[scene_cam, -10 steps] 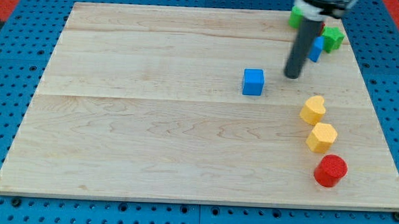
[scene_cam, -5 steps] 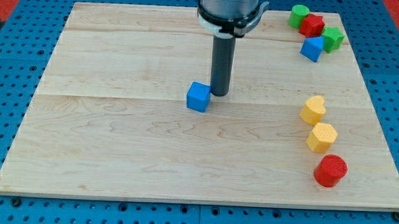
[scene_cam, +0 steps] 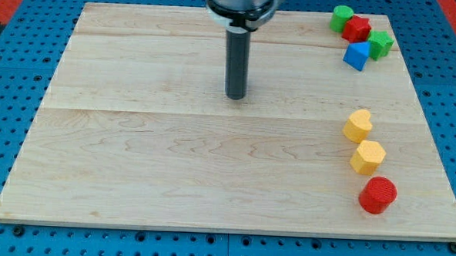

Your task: Move blue cube to the center of the board

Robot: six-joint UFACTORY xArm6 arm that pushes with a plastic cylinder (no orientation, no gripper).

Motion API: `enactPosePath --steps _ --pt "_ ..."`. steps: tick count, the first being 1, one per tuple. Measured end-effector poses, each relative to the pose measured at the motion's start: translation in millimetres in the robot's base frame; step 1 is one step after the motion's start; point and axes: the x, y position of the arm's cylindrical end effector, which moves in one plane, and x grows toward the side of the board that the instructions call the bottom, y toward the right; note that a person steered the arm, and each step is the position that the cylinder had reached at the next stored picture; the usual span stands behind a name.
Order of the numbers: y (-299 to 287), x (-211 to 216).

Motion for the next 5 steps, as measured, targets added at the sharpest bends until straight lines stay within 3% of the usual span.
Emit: enactPosePath --steps 1,2,3,5 --pt "67.0 0.0" --pt "78.6 -31.3" --pt "27.2 -40.0" --pt "-12.0 -55.9"
